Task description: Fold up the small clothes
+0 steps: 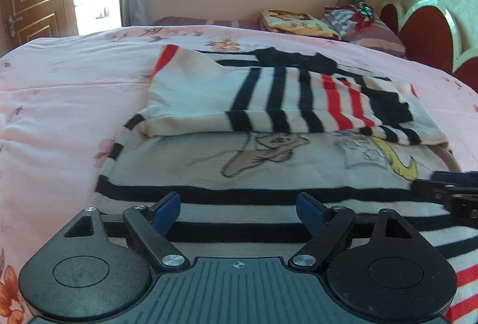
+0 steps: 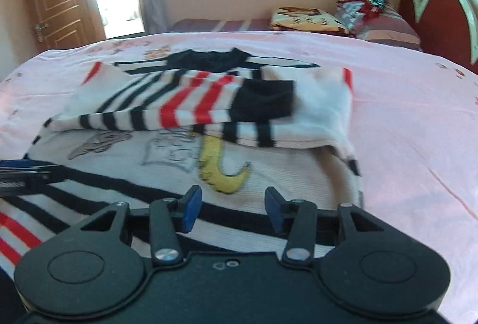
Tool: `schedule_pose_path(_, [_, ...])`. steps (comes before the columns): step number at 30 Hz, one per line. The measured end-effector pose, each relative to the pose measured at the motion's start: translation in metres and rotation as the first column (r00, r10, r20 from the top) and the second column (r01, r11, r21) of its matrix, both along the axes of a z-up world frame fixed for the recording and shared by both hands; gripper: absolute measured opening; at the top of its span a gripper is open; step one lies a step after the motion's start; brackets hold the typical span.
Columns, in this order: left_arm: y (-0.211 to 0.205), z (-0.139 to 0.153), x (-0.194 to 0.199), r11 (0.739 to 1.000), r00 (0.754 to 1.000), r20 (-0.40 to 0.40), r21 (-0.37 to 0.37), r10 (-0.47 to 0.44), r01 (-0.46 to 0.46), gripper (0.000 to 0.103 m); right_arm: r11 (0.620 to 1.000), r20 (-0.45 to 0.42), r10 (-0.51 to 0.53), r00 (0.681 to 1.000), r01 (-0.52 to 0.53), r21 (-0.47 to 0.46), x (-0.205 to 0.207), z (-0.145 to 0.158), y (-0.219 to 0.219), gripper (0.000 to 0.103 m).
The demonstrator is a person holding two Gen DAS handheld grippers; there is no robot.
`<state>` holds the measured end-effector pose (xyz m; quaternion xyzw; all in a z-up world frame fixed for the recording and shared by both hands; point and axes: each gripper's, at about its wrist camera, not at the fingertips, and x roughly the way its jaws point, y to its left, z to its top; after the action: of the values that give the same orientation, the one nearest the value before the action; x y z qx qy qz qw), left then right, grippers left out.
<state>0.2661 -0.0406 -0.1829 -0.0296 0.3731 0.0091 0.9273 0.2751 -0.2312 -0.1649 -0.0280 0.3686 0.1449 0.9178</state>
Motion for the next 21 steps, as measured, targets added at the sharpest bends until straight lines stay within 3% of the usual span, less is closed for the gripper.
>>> schedule_pose_path(3, [-0.011,-0.009,-0.008,0.999,1.0,-0.025,0.034,-0.009,0.01,0.084,0.996,-0.031,0.085,0.996,-0.086,-0.003,-0.006,-0.008,0.032,0.038])
schedule_pose_path(6, [0.001,-0.014,-0.023,0.997,1.0,-0.009,0.073,-0.021,0.022,0.084,0.989,-0.018,0.114,0.993,-0.115,-0.089,-0.019,-0.02,0.042,0.037])
schedule_pose_path(14, [0.064,-0.02,-0.056,0.999,1.0,-0.014,0.049,0.018,-0.018,0.096,0.98,0.039,-0.062,0.997,0.068,-0.186,-0.051,-0.023,-0.021,0.04])
schedule_pose_path(17, [0.066,-0.015,-0.064,0.999,1.0,-0.018,0.048,0.003,-0.002,0.096,0.969,0.026,-0.138,0.99,0.141,-0.205,-0.059,-0.017,-0.015,0.04])
schedule_pose_path(21, [0.054,0.004,-0.08,0.998,0.997,0.038,-0.001,-0.069,0.069,0.095,0.986,0.036,-0.124,0.992,0.128,-0.11,-0.082,0.0,0.016,0.037])
